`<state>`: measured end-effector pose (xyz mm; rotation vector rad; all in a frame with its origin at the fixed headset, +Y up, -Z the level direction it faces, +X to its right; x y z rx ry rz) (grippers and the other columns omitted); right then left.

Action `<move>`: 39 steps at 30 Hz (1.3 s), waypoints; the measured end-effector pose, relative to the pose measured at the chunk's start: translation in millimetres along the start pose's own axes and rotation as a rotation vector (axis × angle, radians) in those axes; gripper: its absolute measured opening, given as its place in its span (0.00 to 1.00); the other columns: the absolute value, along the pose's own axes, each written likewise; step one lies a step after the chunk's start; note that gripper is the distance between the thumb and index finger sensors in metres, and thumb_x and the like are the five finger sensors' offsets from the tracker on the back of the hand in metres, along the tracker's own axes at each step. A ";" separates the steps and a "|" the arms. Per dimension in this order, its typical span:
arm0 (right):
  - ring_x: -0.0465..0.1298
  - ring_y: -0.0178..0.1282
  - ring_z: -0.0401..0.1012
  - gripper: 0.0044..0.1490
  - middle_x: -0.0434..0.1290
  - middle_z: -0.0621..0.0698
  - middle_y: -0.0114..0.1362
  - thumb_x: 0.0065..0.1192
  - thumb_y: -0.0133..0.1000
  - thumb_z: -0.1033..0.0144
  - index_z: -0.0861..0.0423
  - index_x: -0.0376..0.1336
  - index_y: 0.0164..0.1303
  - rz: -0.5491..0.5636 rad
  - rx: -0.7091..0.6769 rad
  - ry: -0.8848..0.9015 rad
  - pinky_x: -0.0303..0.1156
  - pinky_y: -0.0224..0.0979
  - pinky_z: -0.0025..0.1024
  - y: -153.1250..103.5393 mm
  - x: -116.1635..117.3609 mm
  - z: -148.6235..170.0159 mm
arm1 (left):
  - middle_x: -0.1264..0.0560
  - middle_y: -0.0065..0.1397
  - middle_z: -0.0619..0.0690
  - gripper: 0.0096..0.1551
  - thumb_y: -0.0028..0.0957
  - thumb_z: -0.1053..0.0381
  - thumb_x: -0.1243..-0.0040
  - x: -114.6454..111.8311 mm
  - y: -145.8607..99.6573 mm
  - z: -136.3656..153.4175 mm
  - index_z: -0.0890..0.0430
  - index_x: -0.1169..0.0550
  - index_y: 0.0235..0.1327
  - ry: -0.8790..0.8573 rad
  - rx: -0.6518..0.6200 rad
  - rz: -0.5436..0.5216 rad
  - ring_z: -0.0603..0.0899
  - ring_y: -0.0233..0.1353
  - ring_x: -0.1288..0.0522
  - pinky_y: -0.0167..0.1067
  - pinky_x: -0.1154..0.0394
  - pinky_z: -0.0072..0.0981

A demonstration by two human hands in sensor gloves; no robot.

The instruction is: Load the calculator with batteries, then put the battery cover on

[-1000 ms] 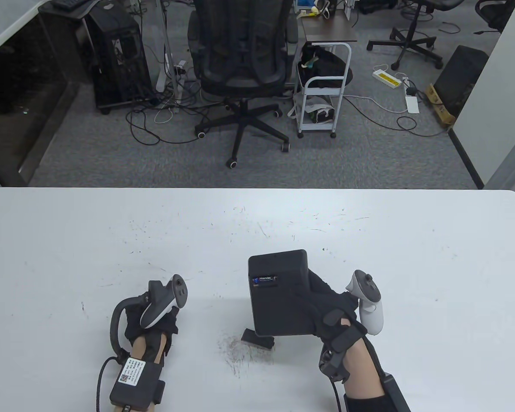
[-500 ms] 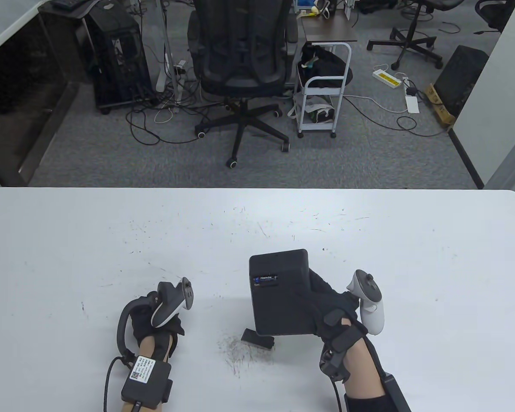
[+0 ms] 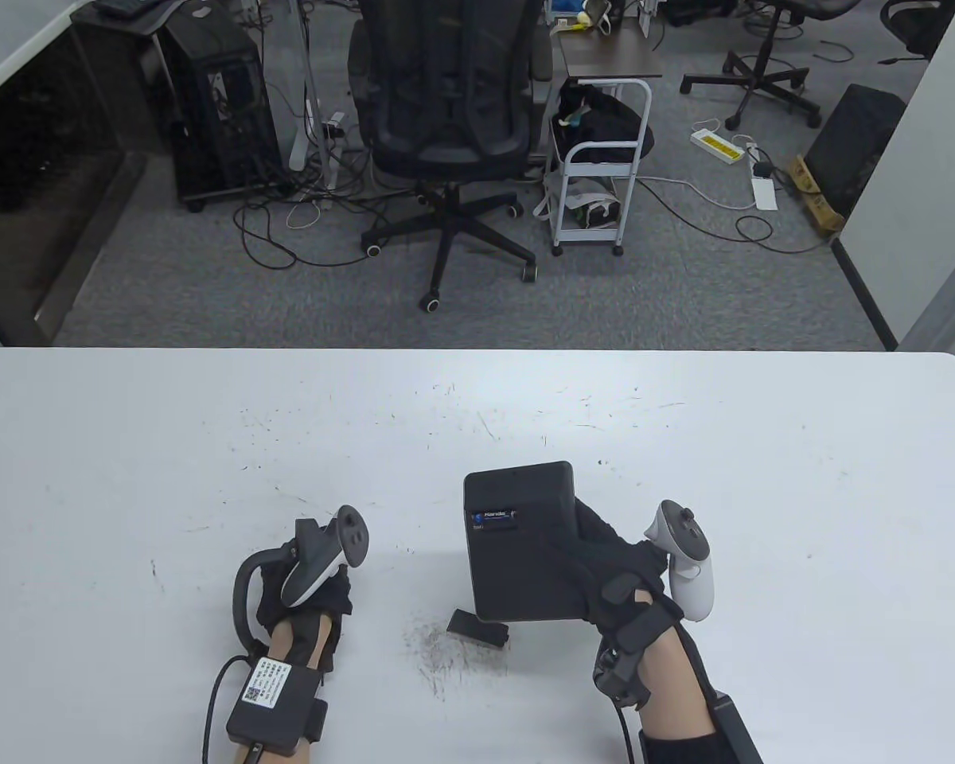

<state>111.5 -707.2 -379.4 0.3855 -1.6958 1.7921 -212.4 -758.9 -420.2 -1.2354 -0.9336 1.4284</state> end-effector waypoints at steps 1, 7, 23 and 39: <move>0.72 0.71 0.63 0.44 0.63 0.60 0.79 0.67 0.56 0.59 0.53 0.48 0.78 0.003 0.001 0.001 0.74 0.66 0.57 -0.2 -0.3 0.2 | 0.20 0.70 0.48 0.26 0.57 0.45 0.44 5.3 -1.6 -3.7 0.45 0.29 0.70 -0.028 -0.013 -0.021 0.53 0.67 0.18 0.72 0.27 0.55; 0.73 0.71 0.63 0.44 0.63 0.60 0.79 0.67 0.56 0.59 0.53 0.49 0.78 0.011 0.005 0.012 0.74 0.66 0.57 -0.6 -1.1 0.4 | 0.20 0.69 0.46 0.30 0.58 0.46 0.43 51.5 -23.6 -28.0 0.44 0.33 0.75 -0.198 -0.104 -0.252 0.53 0.66 0.18 0.72 0.27 0.55; 0.73 0.71 0.63 0.44 0.63 0.61 0.79 0.67 0.56 0.59 0.53 0.48 0.78 0.062 0.052 0.047 0.74 0.66 0.56 -2.7 -2.8 5.6 | 0.18 0.68 0.42 0.27 0.55 0.46 0.38 111.3 -96.6 -54.7 0.36 0.26 0.69 -0.408 -0.335 -0.680 0.50 0.65 0.16 0.72 0.26 0.54; 0.73 0.71 0.63 0.44 0.63 0.61 0.79 0.66 0.56 0.59 0.54 0.48 0.78 -0.008 0.092 0.022 0.74 0.66 0.56 7.4 21.5 9.4 | 0.16 0.63 0.36 0.24 0.48 0.43 0.33 122.0 -154.1 -80.4 0.36 0.21 0.60 -0.291 -0.546 -0.848 0.46 0.63 0.15 0.72 0.26 0.54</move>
Point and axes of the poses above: the tracker on the back of each hand, its own z axis roughly to the little-finger side, its own y axis roughly from the wrist to the fingertips, x = y × z, the point moved 5 cm from there along y, roughly from the wrist to the fingertips
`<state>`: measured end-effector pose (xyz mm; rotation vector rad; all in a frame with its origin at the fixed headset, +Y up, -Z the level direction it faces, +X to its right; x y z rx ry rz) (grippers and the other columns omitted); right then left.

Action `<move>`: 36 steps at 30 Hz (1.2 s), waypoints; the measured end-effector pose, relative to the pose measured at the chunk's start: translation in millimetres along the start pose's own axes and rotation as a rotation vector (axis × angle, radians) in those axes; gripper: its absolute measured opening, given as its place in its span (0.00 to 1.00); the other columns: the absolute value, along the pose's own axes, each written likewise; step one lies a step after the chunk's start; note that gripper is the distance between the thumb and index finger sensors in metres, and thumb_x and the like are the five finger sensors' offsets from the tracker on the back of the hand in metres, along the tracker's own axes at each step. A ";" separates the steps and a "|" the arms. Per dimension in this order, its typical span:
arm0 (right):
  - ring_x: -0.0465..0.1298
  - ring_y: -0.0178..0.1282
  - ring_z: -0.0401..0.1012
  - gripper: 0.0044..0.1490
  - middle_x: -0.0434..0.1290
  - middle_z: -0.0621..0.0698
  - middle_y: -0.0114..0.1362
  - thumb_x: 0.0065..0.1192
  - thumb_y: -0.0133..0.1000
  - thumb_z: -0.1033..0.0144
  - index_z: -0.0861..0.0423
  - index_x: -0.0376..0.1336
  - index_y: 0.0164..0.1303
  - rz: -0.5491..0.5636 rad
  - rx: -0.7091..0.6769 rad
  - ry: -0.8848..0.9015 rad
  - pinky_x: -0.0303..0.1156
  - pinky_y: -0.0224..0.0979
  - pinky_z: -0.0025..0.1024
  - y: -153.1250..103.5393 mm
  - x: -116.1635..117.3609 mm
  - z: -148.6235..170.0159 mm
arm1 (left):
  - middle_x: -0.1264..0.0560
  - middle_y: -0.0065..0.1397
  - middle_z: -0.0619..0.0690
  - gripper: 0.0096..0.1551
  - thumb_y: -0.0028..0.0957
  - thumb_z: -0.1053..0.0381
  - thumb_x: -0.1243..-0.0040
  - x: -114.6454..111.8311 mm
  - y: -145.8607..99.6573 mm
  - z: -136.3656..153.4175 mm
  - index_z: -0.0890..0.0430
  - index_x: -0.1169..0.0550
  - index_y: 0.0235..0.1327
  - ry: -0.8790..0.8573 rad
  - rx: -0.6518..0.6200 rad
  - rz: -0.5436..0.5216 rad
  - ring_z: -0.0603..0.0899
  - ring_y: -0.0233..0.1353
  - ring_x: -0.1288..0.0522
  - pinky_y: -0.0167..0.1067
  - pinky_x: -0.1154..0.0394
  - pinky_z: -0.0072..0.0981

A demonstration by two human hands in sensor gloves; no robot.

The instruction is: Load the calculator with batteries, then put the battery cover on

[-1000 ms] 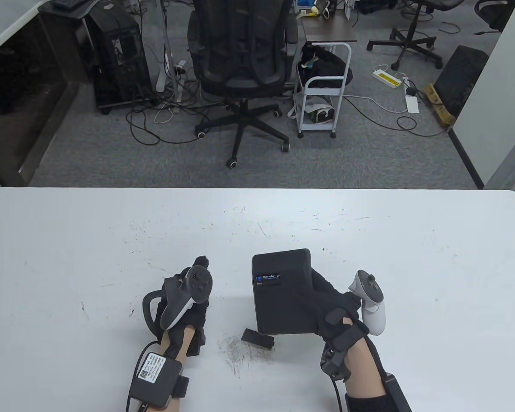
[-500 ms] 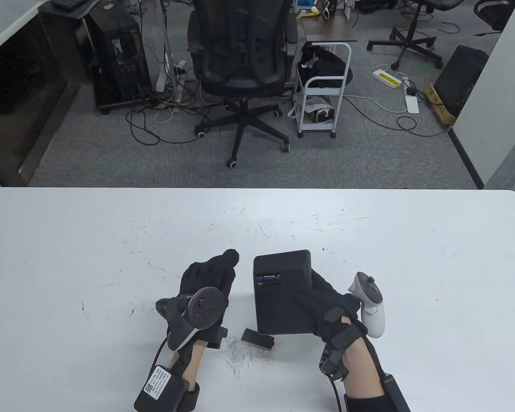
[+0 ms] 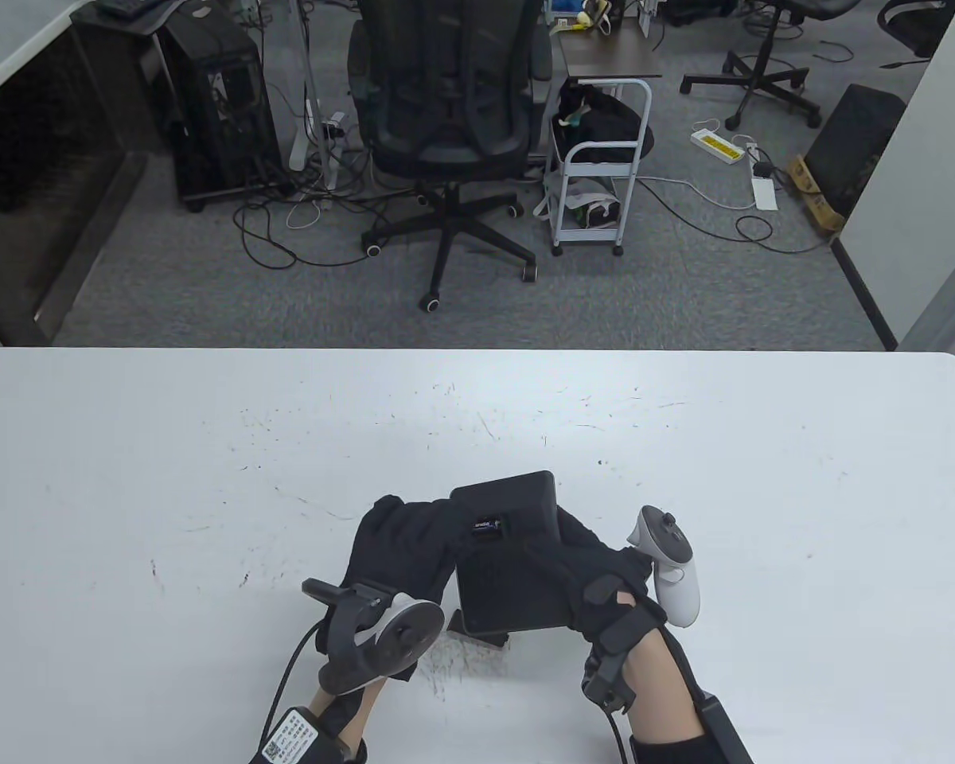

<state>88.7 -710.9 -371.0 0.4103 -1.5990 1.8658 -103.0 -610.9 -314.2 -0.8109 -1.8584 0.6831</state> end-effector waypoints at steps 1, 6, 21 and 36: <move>0.73 0.71 0.63 0.44 0.63 0.61 0.79 0.66 0.56 0.59 0.54 0.48 0.78 -0.004 0.005 -0.002 0.74 0.66 0.56 1.3 1.6 0.9 | 0.16 0.63 0.36 0.24 0.48 0.43 0.33 -1.5 -0.3 -1.1 0.36 0.21 0.60 -0.011 -0.004 0.006 0.46 0.63 0.16 0.72 0.26 0.54; 0.73 0.71 0.63 0.44 0.63 0.61 0.79 0.66 0.56 0.59 0.54 0.48 0.78 -0.005 0.018 -0.009 0.74 0.65 0.56 2.9 3.5 3.6 | 0.16 0.63 0.36 0.23 0.49 0.43 0.33 -4.6 -1.8 -4.9 0.35 0.21 0.59 0.026 -0.026 0.011 0.47 0.63 0.16 0.72 0.26 0.54; 0.73 0.70 0.63 0.44 0.64 0.61 0.79 0.67 0.55 0.59 0.54 0.49 0.78 0.003 0.005 -0.042 0.74 0.65 0.56 2.5 2.7 1.8 | 0.18 0.66 0.37 0.23 0.49 0.43 0.34 -20.0 -5.6 -21.8 0.35 0.21 0.60 0.168 -0.103 0.017 0.48 0.67 0.18 0.73 0.28 0.56; 0.74 0.69 0.63 0.44 0.65 0.61 0.78 0.67 0.55 0.59 0.54 0.50 0.78 0.030 -0.007 -0.035 0.76 0.64 0.56 1.5 0.8 1.7 | 0.23 0.71 0.43 0.24 0.53 0.37 0.44 -34.6 -5.2 -3.1 0.40 0.22 0.62 -0.128 0.025 0.071 0.56 0.73 0.23 0.75 0.32 0.61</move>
Point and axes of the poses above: the tracker on the back of each hand, its own z axis roughly to the little-finger side, its own y axis roughly from the wrist to the fingertips, x = y × z, the point moved 5 cm from there along y, roughly from the wrist to the fingertips
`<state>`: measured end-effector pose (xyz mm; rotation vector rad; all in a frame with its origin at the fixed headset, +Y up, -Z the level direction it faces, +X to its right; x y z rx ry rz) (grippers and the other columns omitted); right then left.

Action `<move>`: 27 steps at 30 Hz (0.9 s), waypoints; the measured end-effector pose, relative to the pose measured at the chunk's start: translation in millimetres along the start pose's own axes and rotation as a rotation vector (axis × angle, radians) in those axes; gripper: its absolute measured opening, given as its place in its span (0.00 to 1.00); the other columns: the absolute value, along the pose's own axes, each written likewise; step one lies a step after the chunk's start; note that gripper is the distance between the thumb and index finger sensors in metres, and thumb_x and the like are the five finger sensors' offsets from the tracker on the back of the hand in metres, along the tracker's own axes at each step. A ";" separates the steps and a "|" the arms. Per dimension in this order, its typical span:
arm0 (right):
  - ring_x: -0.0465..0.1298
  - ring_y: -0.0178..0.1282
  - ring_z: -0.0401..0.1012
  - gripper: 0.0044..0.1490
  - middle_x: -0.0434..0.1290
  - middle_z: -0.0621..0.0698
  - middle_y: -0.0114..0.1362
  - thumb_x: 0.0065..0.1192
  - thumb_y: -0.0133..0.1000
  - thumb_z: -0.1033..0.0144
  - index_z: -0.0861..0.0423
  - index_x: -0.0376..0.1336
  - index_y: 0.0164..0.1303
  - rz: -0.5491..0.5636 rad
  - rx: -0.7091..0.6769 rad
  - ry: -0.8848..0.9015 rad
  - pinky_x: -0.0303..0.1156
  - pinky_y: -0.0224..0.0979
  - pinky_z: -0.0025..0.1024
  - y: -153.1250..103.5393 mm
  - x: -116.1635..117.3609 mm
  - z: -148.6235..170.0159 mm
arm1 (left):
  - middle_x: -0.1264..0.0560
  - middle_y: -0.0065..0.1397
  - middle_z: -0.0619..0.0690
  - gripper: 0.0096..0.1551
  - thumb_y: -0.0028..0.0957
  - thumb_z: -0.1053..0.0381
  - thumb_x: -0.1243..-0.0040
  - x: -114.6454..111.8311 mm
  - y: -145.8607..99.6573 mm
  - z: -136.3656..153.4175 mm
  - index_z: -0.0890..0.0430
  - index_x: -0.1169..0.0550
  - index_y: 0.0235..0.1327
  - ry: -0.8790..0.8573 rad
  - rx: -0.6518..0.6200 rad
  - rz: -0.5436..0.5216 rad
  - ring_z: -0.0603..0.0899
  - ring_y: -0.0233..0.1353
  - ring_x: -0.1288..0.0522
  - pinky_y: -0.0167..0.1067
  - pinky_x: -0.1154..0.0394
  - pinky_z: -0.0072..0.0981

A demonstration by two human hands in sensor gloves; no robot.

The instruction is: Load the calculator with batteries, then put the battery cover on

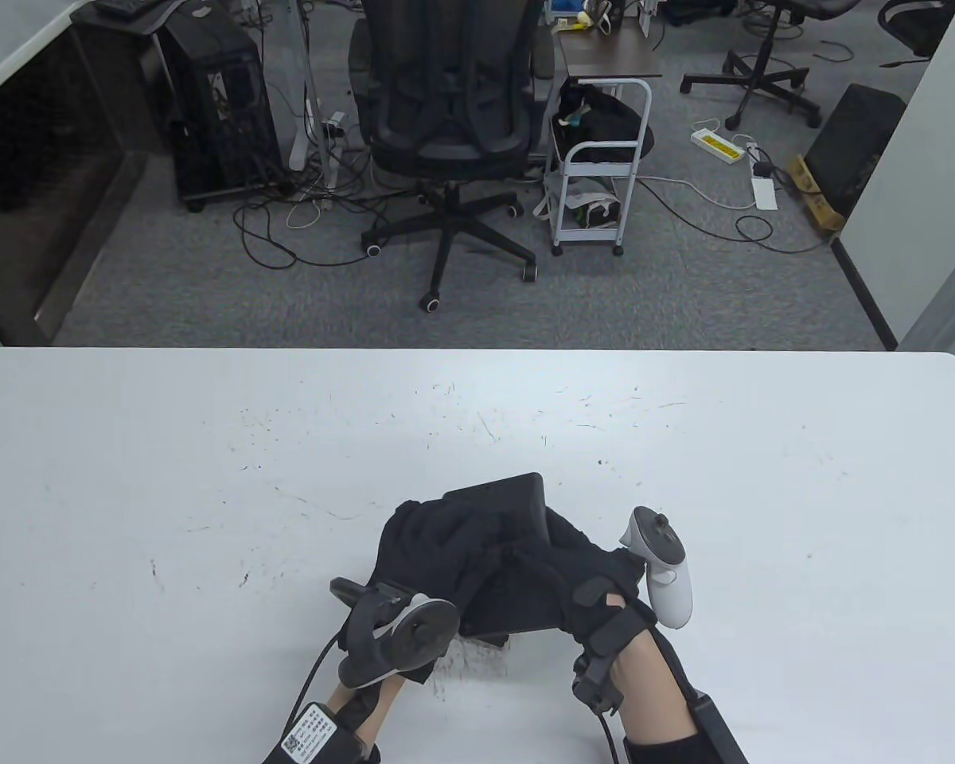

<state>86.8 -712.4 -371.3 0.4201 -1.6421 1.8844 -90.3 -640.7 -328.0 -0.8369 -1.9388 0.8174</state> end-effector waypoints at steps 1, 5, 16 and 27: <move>0.74 0.69 0.63 0.44 0.65 0.61 0.78 0.67 0.55 0.59 0.54 0.50 0.78 -0.001 0.000 -0.006 0.76 0.64 0.56 0.1 0.4 -0.2 | 0.23 0.71 0.43 0.24 0.53 0.38 0.44 0.1 0.4 2.8 0.40 0.22 0.62 -0.027 0.023 0.003 0.56 0.72 0.23 0.75 0.32 0.61; 0.73 0.70 0.63 0.44 0.64 0.61 0.78 0.67 0.55 0.59 0.54 0.50 0.78 0.011 0.005 -0.040 0.75 0.64 0.57 0.6 1.1 -0.2 | 0.24 0.71 0.43 0.22 0.53 0.38 0.40 -4.6 1.4 11.0 0.40 0.22 0.59 -0.101 0.092 0.043 0.56 0.73 0.24 0.75 0.33 0.62; 0.73 0.70 0.63 0.44 0.65 0.61 0.78 0.67 0.54 0.60 0.53 0.51 0.78 0.004 -0.017 -0.073 0.75 0.64 0.57 3.2 4.9 -2.3 | 0.35 0.80 0.51 0.21 0.54 0.40 0.37 -17.8 3.6 29.2 0.38 0.29 0.59 -0.351 0.257 0.163 0.65 0.81 0.37 0.76 0.39 0.68; 0.73 0.71 0.63 0.43 0.65 0.60 0.78 0.68 0.54 0.60 0.52 0.51 0.78 -0.015 -0.030 -0.080 0.74 0.65 0.57 4.6 5.7 -2.5 | 0.56 0.88 0.64 0.52 0.57 0.39 0.40 -34.7 2.0 41.2 0.50 0.54 0.85 -0.587 0.342 0.286 0.71 0.85 0.51 0.77 0.45 0.71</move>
Point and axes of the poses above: the tracker on the back of each hand, its own z axis roughly to the little-finger side, its own y axis roughly from the wrist to the fingertips, x = y × z, the point moved 5 cm from there along y, roughly from the wrist to the fingertips
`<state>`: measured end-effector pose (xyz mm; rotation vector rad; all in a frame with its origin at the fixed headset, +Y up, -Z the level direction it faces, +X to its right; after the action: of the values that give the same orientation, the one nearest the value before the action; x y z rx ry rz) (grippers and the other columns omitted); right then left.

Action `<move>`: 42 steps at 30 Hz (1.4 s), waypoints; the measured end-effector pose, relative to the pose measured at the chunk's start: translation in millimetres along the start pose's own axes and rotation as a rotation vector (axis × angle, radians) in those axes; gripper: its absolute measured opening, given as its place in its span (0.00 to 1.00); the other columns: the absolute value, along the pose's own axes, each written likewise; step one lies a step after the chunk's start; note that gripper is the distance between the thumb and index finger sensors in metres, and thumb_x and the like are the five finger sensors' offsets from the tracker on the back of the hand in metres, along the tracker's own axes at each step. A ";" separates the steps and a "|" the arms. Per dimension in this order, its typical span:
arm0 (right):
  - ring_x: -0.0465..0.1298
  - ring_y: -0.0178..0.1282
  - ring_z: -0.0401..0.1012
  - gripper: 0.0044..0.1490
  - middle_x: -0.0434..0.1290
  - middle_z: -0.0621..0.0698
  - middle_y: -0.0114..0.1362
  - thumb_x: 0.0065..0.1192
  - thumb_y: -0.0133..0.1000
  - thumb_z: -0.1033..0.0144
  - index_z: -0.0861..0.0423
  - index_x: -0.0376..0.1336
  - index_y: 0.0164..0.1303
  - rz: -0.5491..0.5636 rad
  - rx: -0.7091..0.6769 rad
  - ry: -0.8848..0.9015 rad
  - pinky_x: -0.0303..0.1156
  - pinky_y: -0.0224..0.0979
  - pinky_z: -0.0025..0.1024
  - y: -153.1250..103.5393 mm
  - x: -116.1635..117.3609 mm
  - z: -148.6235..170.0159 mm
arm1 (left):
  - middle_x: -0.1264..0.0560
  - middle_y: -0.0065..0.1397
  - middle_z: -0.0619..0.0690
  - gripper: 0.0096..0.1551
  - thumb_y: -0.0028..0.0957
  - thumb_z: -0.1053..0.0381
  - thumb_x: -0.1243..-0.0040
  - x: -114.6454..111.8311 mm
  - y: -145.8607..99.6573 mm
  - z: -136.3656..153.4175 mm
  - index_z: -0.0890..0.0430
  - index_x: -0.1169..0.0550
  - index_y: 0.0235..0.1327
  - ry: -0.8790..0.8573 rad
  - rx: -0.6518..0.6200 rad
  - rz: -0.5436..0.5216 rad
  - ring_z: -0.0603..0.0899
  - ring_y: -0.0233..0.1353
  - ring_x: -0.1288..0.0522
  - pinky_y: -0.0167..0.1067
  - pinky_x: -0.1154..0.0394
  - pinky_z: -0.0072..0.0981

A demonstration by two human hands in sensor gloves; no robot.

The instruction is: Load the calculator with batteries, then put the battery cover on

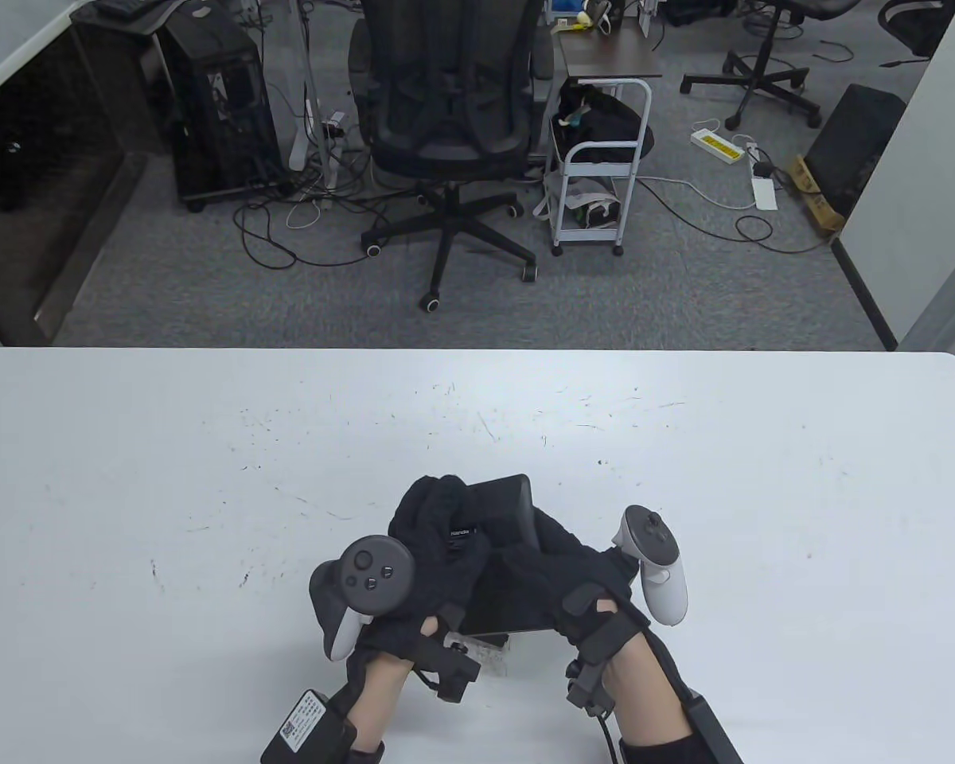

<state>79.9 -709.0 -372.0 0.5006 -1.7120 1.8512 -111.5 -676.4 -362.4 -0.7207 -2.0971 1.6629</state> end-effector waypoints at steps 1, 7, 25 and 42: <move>0.73 0.71 0.63 0.43 0.65 0.60 0.78 0.68 0.54 0.60 0.52 0.51 0.78 -0.003 -0.002 -0.011 0.74 0.65 0.57 0.0 0.2 -0.6 | 0.59 0.88 0.66 0.54 0.57 0.38 0.41 -0.7 0.6 2.6 0.52 0.56 0.85 -0.028 0.014 0.019 0.72 0.85 0.52 0.77 0.46 0.72; 0.73 0.70 0.62 0.43 0.66 0.60 0.78 0.68 0.54 0.60 0.52 0.52 0.77 0.002 0.001 -0.001 0.74 0.65 0.57 -0.7 -1.5 0.7 | 0.57 0.87 0.73 0.61 0.57 0.37 0.41 -9.3 6.3 21.8 0.59 0.63 0.83 -0.206 0.101 0.149 0.71 0.83 0.41 0.76 0.39 0.69; 0.72 0.71 0.63 0.44 0.64 0.59 0.79 0.66 0.55 0.60 0.53 0.49 0.78 -0.014 0.037 -0.071 0.73 0.65 0.57 -1.8 -2.8 -0.5 | 0.33 0.79 0.64 0.62 0.55 0.37 0.38 -9.7 7.5 34.7 0.62 0.59 0.83 -0.263 0.156 0.189 0.59 0.70 0.23 0.70 0.27 0.59; 0.73 0.70 0.63 0.44 0.64 0.60 0.79 0.66 0.56 0.59 0.53 0.49 0.79 0.081 -0.025 0.045 0.74 0.65 0.57 -23.1 -35.4 -20.0 | 0.38 0.87 0.60 0.47 0.57 0.34 0.45 -0.4 3.2 -2.6 0.52 0.44 0.85 0.337 -0.047 0.061 0.68 0.82 0.33 0.76 0.35 0.66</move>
<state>123.8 -693.9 -378.2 0.3812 -1.7468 1.8806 -109.2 -674.0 -364.8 -1.0115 -1.8959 1.4089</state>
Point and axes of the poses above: the tracker on the back of each hand, its own z axis roughly to the little-finger side, its own y axis roughly from the wrist to the fingertips, x = y × z, the point moved 5 cm from there along y, roughly from the wrist to the fingertips
